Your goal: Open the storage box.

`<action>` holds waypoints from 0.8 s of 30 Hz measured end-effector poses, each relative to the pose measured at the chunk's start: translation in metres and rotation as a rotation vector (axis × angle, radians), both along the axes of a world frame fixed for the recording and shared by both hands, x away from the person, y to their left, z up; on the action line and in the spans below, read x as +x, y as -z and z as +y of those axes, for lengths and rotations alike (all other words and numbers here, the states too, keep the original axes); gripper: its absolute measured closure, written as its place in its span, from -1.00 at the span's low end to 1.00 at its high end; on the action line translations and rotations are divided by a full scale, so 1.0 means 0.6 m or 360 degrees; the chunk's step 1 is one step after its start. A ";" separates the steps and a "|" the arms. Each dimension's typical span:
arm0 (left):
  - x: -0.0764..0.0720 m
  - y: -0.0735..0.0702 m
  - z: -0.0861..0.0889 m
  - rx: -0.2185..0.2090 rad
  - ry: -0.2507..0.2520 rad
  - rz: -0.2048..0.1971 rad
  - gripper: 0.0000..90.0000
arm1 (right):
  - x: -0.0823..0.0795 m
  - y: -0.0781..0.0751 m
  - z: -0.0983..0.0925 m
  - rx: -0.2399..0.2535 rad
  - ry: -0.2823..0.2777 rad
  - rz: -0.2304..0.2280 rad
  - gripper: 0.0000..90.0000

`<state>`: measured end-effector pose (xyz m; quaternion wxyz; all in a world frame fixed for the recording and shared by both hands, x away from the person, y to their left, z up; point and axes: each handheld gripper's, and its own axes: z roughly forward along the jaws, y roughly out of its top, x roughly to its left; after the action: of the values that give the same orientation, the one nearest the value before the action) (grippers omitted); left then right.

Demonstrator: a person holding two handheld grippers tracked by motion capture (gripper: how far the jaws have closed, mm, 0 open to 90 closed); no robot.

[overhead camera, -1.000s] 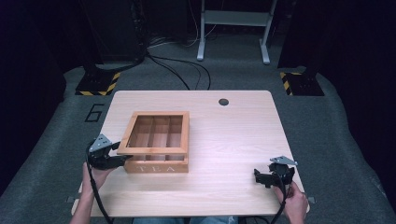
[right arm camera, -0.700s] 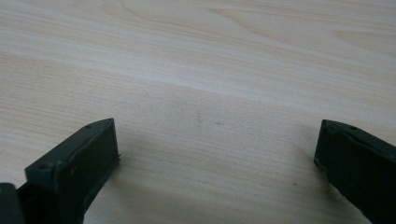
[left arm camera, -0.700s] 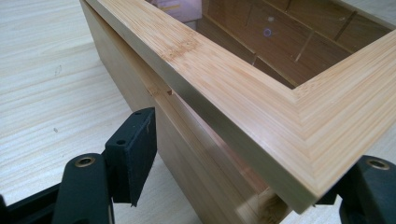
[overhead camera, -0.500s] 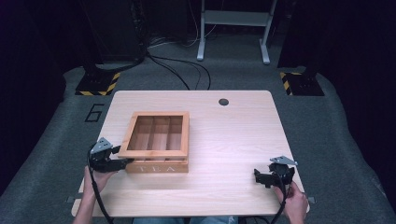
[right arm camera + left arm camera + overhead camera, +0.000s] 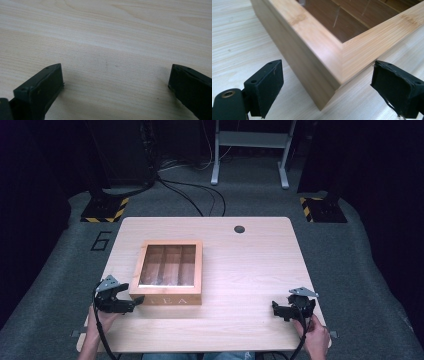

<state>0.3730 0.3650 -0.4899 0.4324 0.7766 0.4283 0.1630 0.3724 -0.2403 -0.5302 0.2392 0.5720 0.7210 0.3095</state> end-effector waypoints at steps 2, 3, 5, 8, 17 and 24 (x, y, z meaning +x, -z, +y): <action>-0.007 0.004 0.005 -0.0032 -0.0032 -0.0020 -0.82 | 0.000 0.000 0.000 0.0000 0.0000 0.0000 -1.00; -0.011 0.007 0.007 -0.0029 -0.0037 -0.0018 -0.85 | 0.000 0.000 0.000 0.0000 0.0000 0.0000 -1.00; -0.020 0.014 0.009 -0.0009 -0.0061 -0.0020 -0.92 | 0.000 0.000 0.000 0.0000 0.0000 0.0000 -1.00; -0.034 0.029 0.011 0.0044 -0.0073 0.0024 -1.00 | 0.000 0.000 0.000 0.0000 0.0001 0.0000 -1.00; -0.044 0.069 0.011 0.0203 -0.0157 0.0093 -1.00 | 0.000 0.000 0.000 0.0000 0.0001 0.0000 -1.00; -0.044 0.070 0.004 0.0293 -0.0173 0.0107 -1.00 | 0.000 0.000 -0.001 -0.0011 -0.0008 0.0001 -1.00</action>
<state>0.3467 0.3674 -0.5320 0.3351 0.7937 0.4672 0.1986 0.3722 -0.2410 -0.5302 0.2401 0.5695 0.7235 0.3075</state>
